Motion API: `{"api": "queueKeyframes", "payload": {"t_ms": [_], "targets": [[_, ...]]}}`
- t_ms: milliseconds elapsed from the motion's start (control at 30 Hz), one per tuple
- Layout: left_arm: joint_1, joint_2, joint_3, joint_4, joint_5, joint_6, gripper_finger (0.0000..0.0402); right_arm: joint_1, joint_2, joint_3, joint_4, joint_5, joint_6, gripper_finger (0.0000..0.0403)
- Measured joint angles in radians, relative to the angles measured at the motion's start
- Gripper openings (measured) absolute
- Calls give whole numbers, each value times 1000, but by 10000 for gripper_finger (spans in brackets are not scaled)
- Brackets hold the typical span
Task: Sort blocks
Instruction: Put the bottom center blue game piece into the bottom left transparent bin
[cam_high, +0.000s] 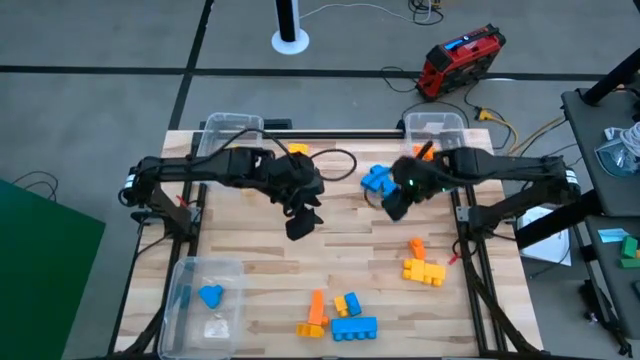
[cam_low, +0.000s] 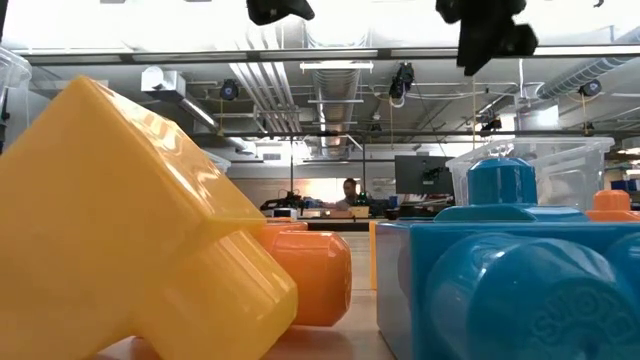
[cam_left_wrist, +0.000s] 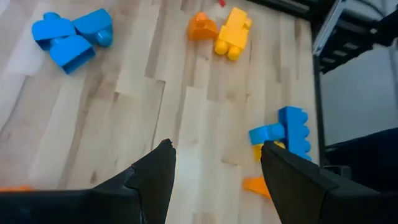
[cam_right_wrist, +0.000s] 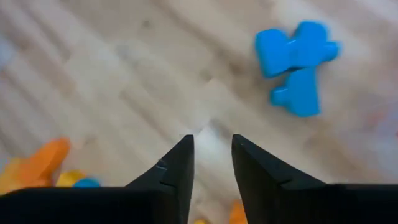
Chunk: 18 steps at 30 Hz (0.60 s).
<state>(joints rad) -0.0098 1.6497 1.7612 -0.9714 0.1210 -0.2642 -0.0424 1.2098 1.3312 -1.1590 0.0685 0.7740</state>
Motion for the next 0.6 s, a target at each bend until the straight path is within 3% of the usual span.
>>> {"api": "queueKeyframes", "payload": {"t_ms": [200,433,600], "targets": [[-41,1,-23,1,-35,-2,213,211,2,-5,87,-21,30,43],[-96,1,-23,2,-129,-13,213,428,3,-87,410,-21,-16,11],[-122,1,-23,3,-163,-13,213,500,3,-212,641,-19,3,9]]}}
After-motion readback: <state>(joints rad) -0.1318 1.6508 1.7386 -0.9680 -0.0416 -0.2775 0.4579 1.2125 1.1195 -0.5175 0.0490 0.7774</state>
